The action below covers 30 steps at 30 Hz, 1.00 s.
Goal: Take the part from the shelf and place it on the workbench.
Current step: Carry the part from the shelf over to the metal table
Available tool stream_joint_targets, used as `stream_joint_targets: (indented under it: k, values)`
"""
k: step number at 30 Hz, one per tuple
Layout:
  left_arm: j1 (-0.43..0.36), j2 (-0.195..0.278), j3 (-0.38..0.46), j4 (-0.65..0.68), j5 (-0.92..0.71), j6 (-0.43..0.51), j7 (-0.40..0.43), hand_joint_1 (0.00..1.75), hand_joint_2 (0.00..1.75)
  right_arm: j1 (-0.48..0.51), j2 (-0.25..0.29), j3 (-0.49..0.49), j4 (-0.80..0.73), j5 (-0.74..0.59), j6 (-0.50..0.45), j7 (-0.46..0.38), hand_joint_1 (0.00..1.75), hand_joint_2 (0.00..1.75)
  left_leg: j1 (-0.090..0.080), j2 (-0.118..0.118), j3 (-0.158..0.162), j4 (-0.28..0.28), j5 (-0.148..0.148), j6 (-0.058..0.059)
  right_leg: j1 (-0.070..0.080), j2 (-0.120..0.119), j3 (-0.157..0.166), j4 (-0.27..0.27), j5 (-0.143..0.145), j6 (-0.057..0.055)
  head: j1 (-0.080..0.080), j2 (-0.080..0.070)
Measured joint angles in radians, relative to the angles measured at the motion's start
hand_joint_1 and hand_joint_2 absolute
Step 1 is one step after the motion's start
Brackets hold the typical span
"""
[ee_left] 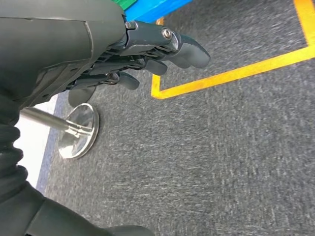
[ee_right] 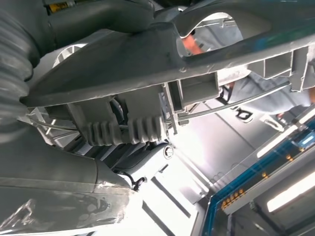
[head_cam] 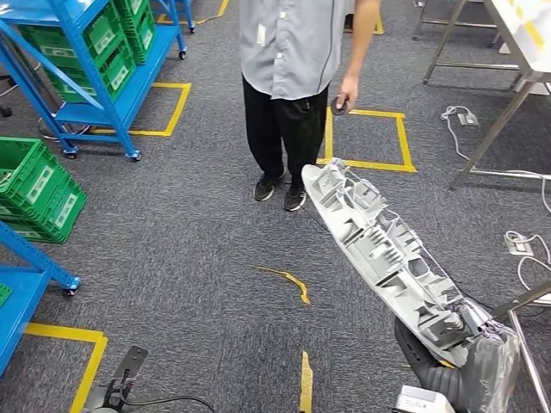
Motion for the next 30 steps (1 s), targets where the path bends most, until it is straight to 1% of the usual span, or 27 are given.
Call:
stream_joint_targets:
  k: [1, 2, 3, 4, 6, 8, 9, 11, 12, 13, 14, 15, 16, 17, 18, 19, 20, 21, 22, 23, 24, 25, 26, 27, 28, 29, 30]
  values:
    - [0.0, 0.0, 0.0, 0.0, 0.0, 0.0, 0.0, 0.0, 1.75, 0.0, 0.0, 0.0, 0.0, 0.0, 0.0, 0.0, 1.75, 1.75, -0.001, 0.007, 0.004, 0.0, -0.003, -0.003, 0.001, -0.012, 0.039, -0.072, 0.029, -0.001, 0.0, 0.0]
    - [0.0, 0.001, 0.0, 0.0, 0.0, 0.0, 0.0, 0.0, 1.75, -0.001, 0.0, 0.0, 0.0, 0.0, 0.0, 0.0, 1.75, 1.75, -0.004, 0.013, 0.006, 0.001, -0.006, -0.007, 0.003, -0.025, 0.076, -0.136, 0.048, -0.004, 0.0, 0.0]
    - [0.0, 0.001, 0.0, 0.0, 0.0, 0.0, 0.0, 0.0, 1.75, -0.002, 0.001, 0.0, 0.0, 0.0, 0.0, 0.0, 1.75, 1.75, -0.006, 0.017, 0.008, 0.002, -0.008, -0.011, 0.005, -0.035, 0.1, -0.179, 0.058, -0.009, -0.002, 0.0]
    - [0.0, 0.002, 0.0, 0.0, 0.0, 0.0, 0.0, 0.0, 1.75, -0.002, 0.001, 0.0, -0.001, -0.001, 0.0, 0.0, 1.75, 1.75, -0.009, 0.022, 0.009, 0.002, -0.009, -0.015, 0.008, -0.04, 0.11, -0.198, 0.058, -0.013, -0.003, 0.0]
    - [-0.001, 0.002, 0.0, 0.0, 0.0, 0.0, 0.0, 0.0, 1.75, -0.001, 0.002, -0.002, -0.001, -0.005, 0.0, 0.0, 1.75, 1.75, -0.009, 0.032, 0.01, -0.001, -0.009, -0.023, 0.011, -0.028, 0.11, -0.202, 0.059, -0.026, -0.005, 0.0]
    - [-0.002, 0.0, 0.0, 0.0, 0.0, -0.001, -0.001, 0.0, 1.75, 0.001, 0.002, -0.004, -0.001, -0.01, 0.0, 0.001, 1.75, 1.75, -0.006, 0.02, 0.003, 0.018, -0.026, -0.033, 0.009, -0.014, 0.11, -0.208, 0.063, -0.039, -0.007, 0.0]
    - [-0.002, -0.001, 0.0, 0.0, 0.0, -0.001, -0.002, 0.0, 1.75, 0.001, 0.002, -0.005, -0.002, -0.011, 0.0, 0.001, 1.75, 1.75, -0.005, 0.007, -0.012, 0.053, -0.049, -0.037, 0.006, -0.008, 0.112, -0.211, 0.065, -0.045, -0.009, 0.0]
    - [0.0, -0.002, -0.001, 0.0, 0.001, -0.001, -0.003, 0.0, 1.75, 0.0, 0.002, -0.005, -0.001, -0.011, 0.0, 0.0, 1.75, 1.75, -0.005, -0.016, -0.073, 0.177, -0.11, -0.04, 0.005, 0.007, 0.112, -0.213, 0.066, -0.051, -0.013, 0.0]
    - [0.001, -0.002, -0.001, 0.0, 0.001, -0.002, -0.003, 0.0, 1.75, 0.001, 0.002, -0.005, -0.001, -0.011, 0.0, 0.0, 1.75, 1.75, -0.005, -0.02, -0.104, 0.237, -0.13, -0.041, 0.005, 0.016, 0.112, -0.213, 0.066, -0.052, -0.013, 0.0]
    - [0.003, -0.002, 0.0, 0.0, 0.002, -0.002, -0.003, 0.0, 1.75, 0.002, 0.002, -0.006, -0.001, -0.011, 0.0, 0.0, 1.75, 1.75, -0.004, -0.022, -0.126, 0.273, -0.135, -0.041, 0.004, 0.026, 0.112, -0.212, 0.066, -0.053, -0.014, 0.0]
    - [0.003, -0.002, 0.0, 0.0, 0.002, -0.002, -0.003, 0.0, 1.75, 0.003, 0.002, -0.006, -0.001, -0.011, 0.0, 0.0, 1.75, 1.75, -0.004, -0.023, -0.13, 0.273, -0.119, -0.04, 0.004, 0.036, 0.113, -0.212, 0.066, -0.052, -0.013, 0.0]
    - [0.004, -0.001, 0.0, 0.0, 0.002, -0.002, -0.003, 0.0, 1.75, 0.004, 0.002, -0.006, -0.001, -0.011, 0.0, 0.0, 1.75, 1.75, -0.003, -0.025, -0.116, 0.236, -0.087, -0.039, 0.003, 0.046, 0.114, -0.212, 0.066, -0.052, -0.013, 0.0]
    - [0.004, -0.001, 0.0, 0.0, 0.002, -0.002, -0.003, 0.0, 1.75, 0.005, 0.003, -0.006, -0.001, -0.011, 0.0, 0.0, 1.75, 1.75, -0.001, -0.034, -0.089, 0.175, -0.049, -0.04, 0.002, 0.056, 0.115, -0.212, 0.067, -0.049, -0.013, 0.0]
    - [0.004, -0.001, 0.0, 0.0, 0.002, -0.003, -0.003, 0.0, 1.75, 0.005, 0.003, -0.006, -0.001, -0.011, 0.0, 0.0, 1.75, 1.75, 0.003, -0.053, -0.058, 0.108, -0.017, -0.041, 0.003, 0.066, 0.114, -0.208, 0.066, -0.045, -0.014, 0.0]
    - [0.003, -0.001, 0.0, 0.0, 0.002, -0.004, -0.004, 0.0, 1.75, 0.005, 0.003, -0.006, -0.001, -0.011, 0.0, -0.001, 1.75, 1.75, 0.006, -0.071, -0.035, 0.055, 0.002, -0.041, 0.003, 0.075, 0.111, -0.205, 0.066, -0.04, -0.014, 0.0]
    - [0.003, -0.002, 0.0, 0.0, 0.002, -0.005, -0.004, 0.0, 1.75, 0.005, 0.003, -0.007, -0.001, -0.011, 0.0, -0.001, 1.75, 1.75, 0.008, -0.085, -0.021, 0.022, 0.008, -0.039, 0.003, 0.083, 0.107, -0.204, 0.066, -0.034, -0.014, 0.0]
    - [0.003, -0.002, 0.0, 0.0, 0.002, -0.006, -0.005, 0.0, 1.75, 0.007, 0.003, -0.008, -0.002, -0.011, 0.0, -0.002, 1.75, 1.75, 0.007, -0.091, -0.017, 0.01, 0.007, -0.035, 0.003, 0.091, 0.103, -0.204, 0.068, -0.027, -0.015, 0.0]
    - [0.002, -0.003, 0.0, 0.0, 0.003, -0.007, -0.006, 0.0, 1.75, 0.009, 0.003, -0.009, -0.002, -0.012, 0.0, -0.002, 1.75, 1.75, 0.006, -0.084, -0.017, 0.008, 0.007, -0.028, 0.0, 0.098, 0.099, -0.207, 0.071, -0.021, -0.015, 0.0]
    - [0.001, -0.004, 0.0, 0.0, 0.003, -0.008, -0.006, 0.0, 1.75, 0.012, 0.003, -0.01, -0.002, -0.012, 0.0, -0.003, 1.75, 1.75, 0.006, -0.076, -0.016, 0.006, 0.009, -0.021, -0.001, 0.095, 0.096, -0.207, 0.071, -0.016, -0.015, 0.0]
    - [0.001, -0.004, 0.0, 0.0, 0.003, -0.008, -0.007, 0.0, 1.75, 0.014, 0.003, -0.011, -0.001, -0.012, 0.0, -0.003, 1.75, 1.75, 0.006, -0.068, -0.015, 0.003, 0.01, -0.014, -0.001, 0.081, 0.087, -0.193, 0.062, -0.011, -0.013, 0.0]
    - [0.001, -0.004, 0.0, 0.0, 0.003, -0.008, -0.007, 0.0, 1.75, 0.015, 0.003, -0.011, -0.001, -0.012, 0.0, -0.003, 1.75, 1.75, 0.007, -0.059, -0.014, 0.001, 0.011, -0.007, 0.0, 0.061, 0.071, -0.162, 0.043, -0.008, -0.01, 0.0]
    - [0.001, -0.003, 0.0, 0.0, 0.003, -0.008, -0.007, 0.0, 1.75, 0.015, 0.003, -0.011, -0.001, -0.012, 0.0, -0.004, 1.75, 1.75, 0.006, -0.05, -0.013, 0.001, 0.011, -0.003, 0.001, 0.036, 0.047, -0.108, 0.014, -0.005, -0.008, 0.0]
    - [0.002, -0.002, 0.001, 0.0, 0.003, -0.008, -0.007, 0.0, 1.75, 0.014, 0.003, -0.011, -0.001, -0.013, 0.0, -0.005, 1.75, 1.75, 0.003, -0.042, -0.012, 0.001, 0.01, 0.0, 0.001, 0.019, 0.016, -0.041, -0.018, -0.002, -0.006, 0.0]
    - [0.003, -0.001, 0.001, 0.0, 0.003, -0.008, -0.007, 0.0, 1.75, 0.014, 0.003, -0.011, -0.001, -0.013, 0.0, -0.006, 1.75, 1.75, 0.001, -0.032, -0.012, 0.001, 0.01, 0.002, 0.001, 0.011, -0.013, 0.021, -0.044, -0.001, -0.006, 0.0]
    - [0.004, 0.0, 0.001, 0.0, 0.003, -0.008, -0.007, 0.0, 1.75, 0.014, 0.003, -0.012, -0.001, -0.014, 0.0, -0.006, 1.75, 1.75, -0.001, -0.023, -0.012, 0.001, 0.009, 0.003, 0.001, 0.008, -0.032, 0.063, -0.057, -0.001, -0.006, 0.0]
    - [0.004, 0.0, 0.001, 0.0, 0.003, -0.008, -0.008, 0.0, 1.75, 0.014, 0.003, -0.013, -0.001, -0.014, 0.0, -0.006, 1.75, 1.75, -0.002, -0.015, -0.011, 0.001, 0.007, 0.004, 0.001, 0.006, -0.032, 0.066, -0.05, -0.001, -0.006, 0.0]
    - [0.003, 0.0, 0.001, 0.0, 0.003, -0.008, -0.008, 0.0, 1.75, 0.015, 0.003, -0.014, -0.001, -0.015, 0.0, -0.007, 1.75, 1.75, -0.002, -0.007, -0.009, 0.001, 0.006, 0.003, 0.001, 0.005, -0.015, 0.036, -0.028, -0.003, -0.006, 0.0]
